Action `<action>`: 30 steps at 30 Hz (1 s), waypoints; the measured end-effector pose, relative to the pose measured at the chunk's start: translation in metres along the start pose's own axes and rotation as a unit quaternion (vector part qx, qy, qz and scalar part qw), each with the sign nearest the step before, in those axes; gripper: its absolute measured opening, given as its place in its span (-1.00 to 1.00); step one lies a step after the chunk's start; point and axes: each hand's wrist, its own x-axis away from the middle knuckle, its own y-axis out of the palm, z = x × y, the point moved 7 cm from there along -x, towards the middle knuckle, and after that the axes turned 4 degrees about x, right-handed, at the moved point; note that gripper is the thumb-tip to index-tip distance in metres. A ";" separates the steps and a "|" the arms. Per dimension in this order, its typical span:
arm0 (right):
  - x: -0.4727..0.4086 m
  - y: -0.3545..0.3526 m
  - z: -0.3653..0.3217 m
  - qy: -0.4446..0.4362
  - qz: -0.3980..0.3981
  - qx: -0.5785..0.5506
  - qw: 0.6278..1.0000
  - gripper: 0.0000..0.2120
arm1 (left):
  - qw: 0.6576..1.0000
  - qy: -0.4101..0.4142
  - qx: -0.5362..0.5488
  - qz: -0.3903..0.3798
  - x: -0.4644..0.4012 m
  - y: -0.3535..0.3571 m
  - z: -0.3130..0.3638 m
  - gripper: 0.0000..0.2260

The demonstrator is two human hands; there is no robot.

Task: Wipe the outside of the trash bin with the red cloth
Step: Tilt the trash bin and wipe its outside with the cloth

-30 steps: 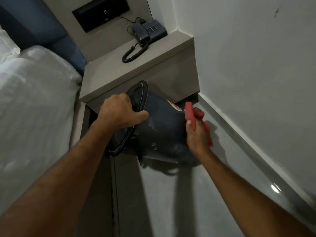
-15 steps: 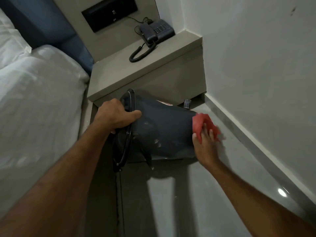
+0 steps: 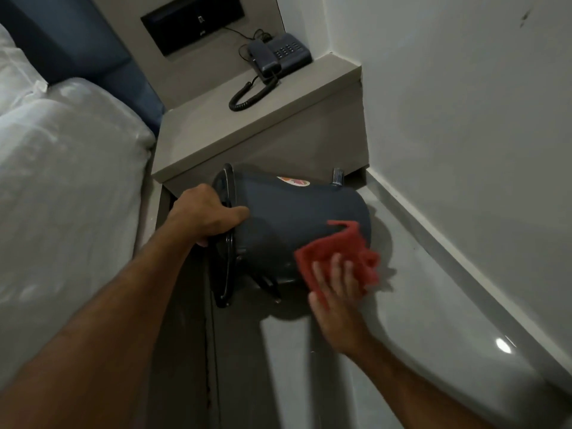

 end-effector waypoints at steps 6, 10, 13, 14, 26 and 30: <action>-0.040 -0.026 0.008 0.205 0.083 -0.191 0.956 -0.37 | 0.997 0.003 0.064 -0.047 -0.002 0.006 0.007 -0.50; -0.064 -0.031 -0.112 -0.019 0.027 -0.177 0.984 -0.40 | 0.997 0.020 0.062 -0.048 0.000 0.013 0.017 -0.48; -0.056 -0.030 -0.125 -0.067 0.002 -0.136 0.989 -0.44 | 0.998 0.014 0.049 -0.032 0.001 0.010 0.016 -0.48; -0.052 -0.030 -0.113 -0.058 0.006 -0.114 0.992 -0.44 | 0.998 0.011 0.042 -0.040 0.002 0.012 0.015 -0.51; -0.053 -0.067 0.021 0.192 0.019 -0.085 0.978 -0.33 | 0.988 0.008 -0.102 -0.114 0.022 0.000 0.047 -0.62; -0.051 -0.081 -0.007 0.066 0.063 -0.089 0.992 -0.37 | 0.973 0.082 -0.202 -0.080 0.037 -0.005 0.090 -0.60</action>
